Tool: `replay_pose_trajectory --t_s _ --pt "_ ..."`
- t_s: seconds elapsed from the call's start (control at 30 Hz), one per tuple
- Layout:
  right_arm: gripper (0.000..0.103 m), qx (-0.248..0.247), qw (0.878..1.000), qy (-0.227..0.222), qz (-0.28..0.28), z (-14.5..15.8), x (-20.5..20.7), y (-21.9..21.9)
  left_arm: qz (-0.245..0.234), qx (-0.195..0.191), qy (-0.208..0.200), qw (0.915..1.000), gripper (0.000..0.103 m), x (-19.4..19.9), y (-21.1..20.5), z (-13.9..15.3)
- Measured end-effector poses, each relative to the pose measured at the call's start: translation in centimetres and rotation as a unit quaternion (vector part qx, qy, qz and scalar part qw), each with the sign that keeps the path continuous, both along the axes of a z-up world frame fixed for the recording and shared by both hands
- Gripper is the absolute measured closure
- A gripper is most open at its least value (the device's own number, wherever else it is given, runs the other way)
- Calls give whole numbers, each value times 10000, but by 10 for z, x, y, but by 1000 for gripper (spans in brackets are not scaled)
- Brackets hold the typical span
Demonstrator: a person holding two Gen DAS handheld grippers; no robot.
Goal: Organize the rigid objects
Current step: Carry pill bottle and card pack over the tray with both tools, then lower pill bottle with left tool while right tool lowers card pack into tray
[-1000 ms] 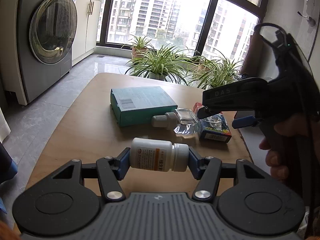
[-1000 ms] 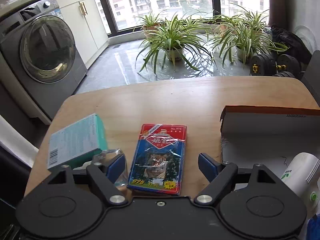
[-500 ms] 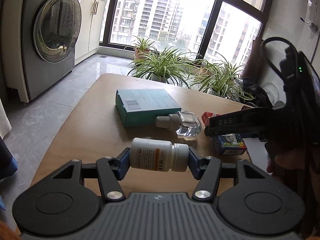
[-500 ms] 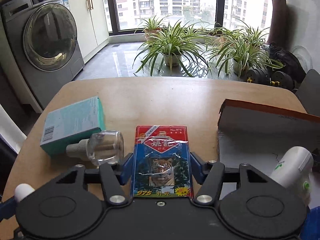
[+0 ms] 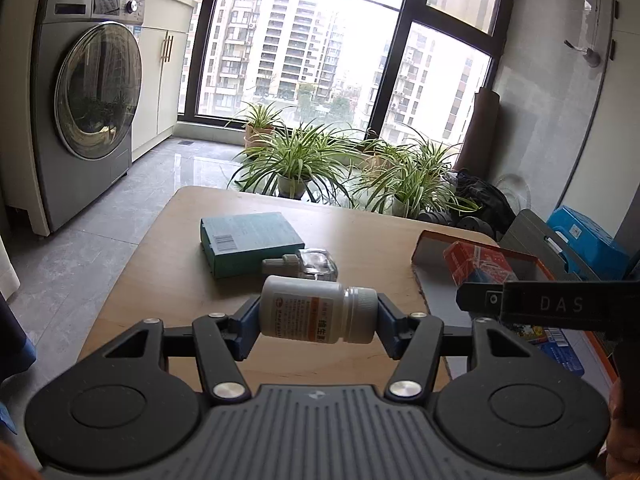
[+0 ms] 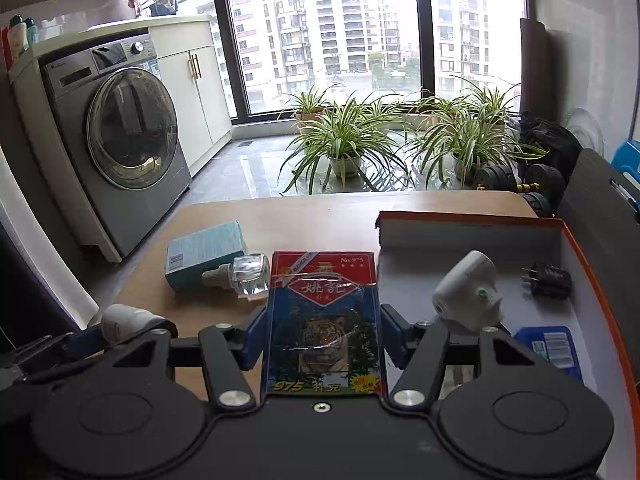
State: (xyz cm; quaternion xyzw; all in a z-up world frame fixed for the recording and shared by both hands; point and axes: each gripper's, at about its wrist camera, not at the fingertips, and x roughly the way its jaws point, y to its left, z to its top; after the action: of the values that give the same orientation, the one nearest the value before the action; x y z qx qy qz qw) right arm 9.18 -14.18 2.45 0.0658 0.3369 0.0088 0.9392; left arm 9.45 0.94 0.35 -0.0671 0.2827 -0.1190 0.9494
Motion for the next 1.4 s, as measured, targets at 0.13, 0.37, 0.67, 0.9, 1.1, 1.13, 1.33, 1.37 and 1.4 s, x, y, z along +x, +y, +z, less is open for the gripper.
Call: replay_pose_trajectory --t_s 0.13,0.37,0.67,0.9,1.1,1.13,1.33,1.37,1.4 --pt "32 -60 9998 -83 -175 6 -30 -19 -145 -3 -63 9999 44 -13 -16 7" --pt "32 -100 9982 -232 -551 16 -76 -53 -556 23 -170 9983 44 -33 -53 15" --pt "32 -70 9952 -265 -945 14 -122 -90 -962 24 -205 9951 44 -52 -91 13" --pt "32 -14 9945 -298 -1005 13 -135 -98 -1065 76 -276 9939 44 -60 -100 14" --pt "32 20 9956 -309 -887 12 -138 -96 -1061 106 -332 9937 44 -66 -102 16" --pt "32 24 9956 -309 -880 12 -138 -97 -1056 113 -342 9938 44 -68 -102 17" --pt "32 37 9959 -329 -847 14 -137 -96 -1064 128 -366 9936 44 -71 -104 19" --pt "32 44 9959 -330 -842 14 -137 -96 -1065 134 -367 9935 44 -71 -104 19" --pt "32 48 9959 -331 -835 14 -137 -97 -1071 141 -370 9935 44 -71 -105 19"
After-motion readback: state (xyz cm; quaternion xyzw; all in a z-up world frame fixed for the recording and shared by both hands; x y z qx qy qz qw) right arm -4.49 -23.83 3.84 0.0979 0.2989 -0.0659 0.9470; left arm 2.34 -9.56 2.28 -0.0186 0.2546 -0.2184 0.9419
